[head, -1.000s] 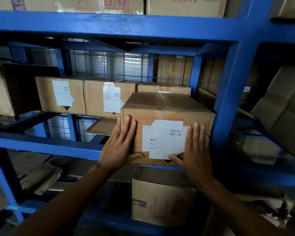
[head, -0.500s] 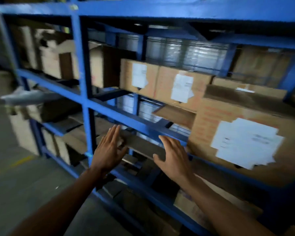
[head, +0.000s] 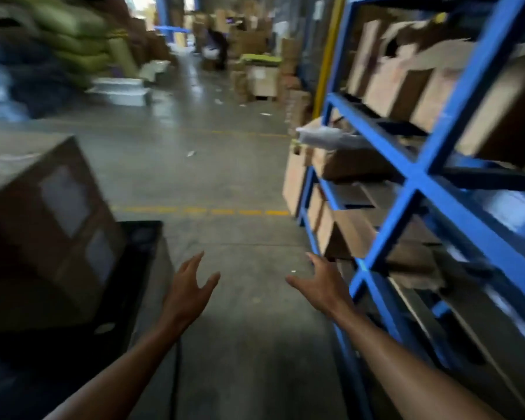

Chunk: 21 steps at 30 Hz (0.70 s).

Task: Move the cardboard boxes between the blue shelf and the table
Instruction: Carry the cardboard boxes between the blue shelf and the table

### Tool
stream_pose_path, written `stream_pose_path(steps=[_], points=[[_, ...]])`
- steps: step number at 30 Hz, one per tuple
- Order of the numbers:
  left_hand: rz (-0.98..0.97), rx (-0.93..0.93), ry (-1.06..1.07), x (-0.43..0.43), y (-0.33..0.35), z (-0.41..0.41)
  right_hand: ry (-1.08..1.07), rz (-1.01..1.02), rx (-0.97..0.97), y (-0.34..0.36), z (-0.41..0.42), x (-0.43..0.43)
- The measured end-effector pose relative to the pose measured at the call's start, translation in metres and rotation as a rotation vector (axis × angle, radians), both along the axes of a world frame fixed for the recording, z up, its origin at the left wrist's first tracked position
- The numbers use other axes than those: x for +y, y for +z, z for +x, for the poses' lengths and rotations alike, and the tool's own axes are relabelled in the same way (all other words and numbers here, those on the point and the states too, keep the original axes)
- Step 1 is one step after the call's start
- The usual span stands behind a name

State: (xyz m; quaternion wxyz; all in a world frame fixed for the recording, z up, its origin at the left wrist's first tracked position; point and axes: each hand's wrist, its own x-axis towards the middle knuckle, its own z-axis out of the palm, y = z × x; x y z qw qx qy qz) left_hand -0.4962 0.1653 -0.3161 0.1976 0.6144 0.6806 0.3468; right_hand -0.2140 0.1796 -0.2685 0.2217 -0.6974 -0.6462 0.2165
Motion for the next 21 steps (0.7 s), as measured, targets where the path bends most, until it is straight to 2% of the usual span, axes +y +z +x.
stream_pose_path(steps=[6, 9, 13, 18, 21], points=[[-0.045, -0.121, 0.375, -0.061, -0.003, -0.048, 0.415, -0.121, 0.039, -0.024, -0.094, 0.06], [-0.073, -0.104, 0.577, -0.092, -0.006, -0.054, 0.597, -0.162, 0.063, -0.027, -0.134, 0.069], [-0.073, -0.177, 0.837, -0.122, -0.001, -0.06, 0.82, -0.166, 0.022, -0.027, -0.177, 0.079], [-0.042, -0.218, 1.07, -0.136, 0.016, -0.082, 0.993, -0.139, 0.015, -0.016, -0.232, 0.098], [0.018, -0.242, 1.133, -0.126, 0.032, -0.108, 1.045, -0.11, 0.053, -0.001, -0.274, 0.119]])
